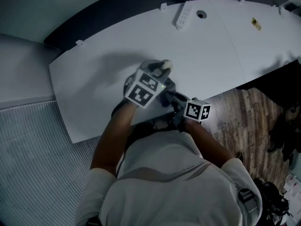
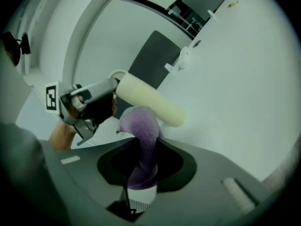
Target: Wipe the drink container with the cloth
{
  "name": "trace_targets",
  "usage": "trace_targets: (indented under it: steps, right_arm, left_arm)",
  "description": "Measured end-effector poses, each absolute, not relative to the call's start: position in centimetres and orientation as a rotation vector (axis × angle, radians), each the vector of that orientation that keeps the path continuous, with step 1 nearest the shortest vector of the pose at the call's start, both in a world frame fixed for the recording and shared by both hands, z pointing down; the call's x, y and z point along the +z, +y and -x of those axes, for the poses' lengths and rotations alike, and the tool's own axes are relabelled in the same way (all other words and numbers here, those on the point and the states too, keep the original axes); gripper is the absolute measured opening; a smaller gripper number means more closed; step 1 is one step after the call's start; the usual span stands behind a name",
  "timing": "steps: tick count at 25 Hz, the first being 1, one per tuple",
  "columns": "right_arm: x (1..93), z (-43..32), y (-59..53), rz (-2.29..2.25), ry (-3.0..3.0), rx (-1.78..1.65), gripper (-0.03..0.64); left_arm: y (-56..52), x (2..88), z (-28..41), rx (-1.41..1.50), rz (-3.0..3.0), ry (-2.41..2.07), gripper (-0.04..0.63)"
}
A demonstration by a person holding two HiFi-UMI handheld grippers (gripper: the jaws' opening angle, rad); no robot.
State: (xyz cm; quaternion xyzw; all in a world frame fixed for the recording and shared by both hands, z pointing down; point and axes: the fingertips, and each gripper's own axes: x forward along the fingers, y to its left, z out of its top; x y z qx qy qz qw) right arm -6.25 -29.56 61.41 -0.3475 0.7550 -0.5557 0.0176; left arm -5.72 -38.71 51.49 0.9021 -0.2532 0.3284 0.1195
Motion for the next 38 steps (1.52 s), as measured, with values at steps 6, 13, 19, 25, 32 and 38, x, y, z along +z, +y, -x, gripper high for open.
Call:
trace_targets:
  steps: [6,13,19,25,32,38]
  right_arm:
    - [56.0,2.1,-30.5,1.112,2.186,-1.57,0.097]
    - [54.7,3.2,-33.5,1.075,2.268,-1.486,0.097]
    - [56.5,3.6,-35.4,1.103,2.391,-1.481,0.097]
    - [60.3,4.0,-35.7,1.137,2.663,-1.54,0.098]
    - [64.8,4.2,-35.7,1.252,3.165,-1.445,0.1]
    - [66.0,4.8,-35.6,1.207,3.373,-1.291,0.101]
  left_arm:
    - [-38.6,51.4,5.6,0.962,-2.637,-0.746,0.109]
    - [-38.5,51.4,5.6,0.975,-2.634,-0.731,0.109]
    - [-38.7,51.5,5.7,0.979,-2.631,-0.731,0.109]
    - [-38.8,51.6,5.7,0.971,-2.629,-0.727,0.109]
    - [-38.9,51.4,5.5,0.968,-2.63,-0.733,0.109]
    - [-38.9,51.5,5.6,0.962,-2.629,-0.736,0.109]
